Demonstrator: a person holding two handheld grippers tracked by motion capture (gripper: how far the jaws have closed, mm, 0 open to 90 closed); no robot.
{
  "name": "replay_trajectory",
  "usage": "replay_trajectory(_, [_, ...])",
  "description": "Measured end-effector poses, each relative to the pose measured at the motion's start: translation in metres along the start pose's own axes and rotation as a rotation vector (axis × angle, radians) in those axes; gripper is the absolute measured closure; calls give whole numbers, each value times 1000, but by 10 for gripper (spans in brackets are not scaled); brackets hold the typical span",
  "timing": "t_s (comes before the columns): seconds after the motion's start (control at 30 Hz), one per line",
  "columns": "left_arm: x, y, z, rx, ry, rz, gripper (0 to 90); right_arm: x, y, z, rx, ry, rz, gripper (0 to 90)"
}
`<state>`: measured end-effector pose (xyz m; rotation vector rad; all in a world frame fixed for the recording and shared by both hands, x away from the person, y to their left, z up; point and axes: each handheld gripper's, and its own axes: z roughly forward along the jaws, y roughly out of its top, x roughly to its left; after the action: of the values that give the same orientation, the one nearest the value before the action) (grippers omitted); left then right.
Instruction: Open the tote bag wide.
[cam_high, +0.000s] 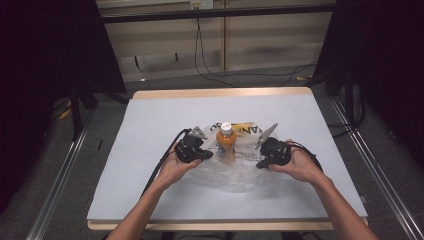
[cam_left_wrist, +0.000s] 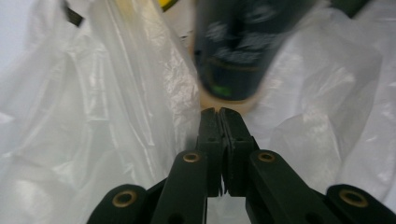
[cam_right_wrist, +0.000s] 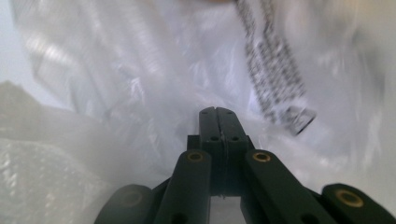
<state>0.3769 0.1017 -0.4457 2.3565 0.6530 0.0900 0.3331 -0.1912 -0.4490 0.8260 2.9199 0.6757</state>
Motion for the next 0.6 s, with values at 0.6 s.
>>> replay_trajectory(0.6, [-35,1,2,21,-104,133,876,-43,21,3,-49,-10,110,900])
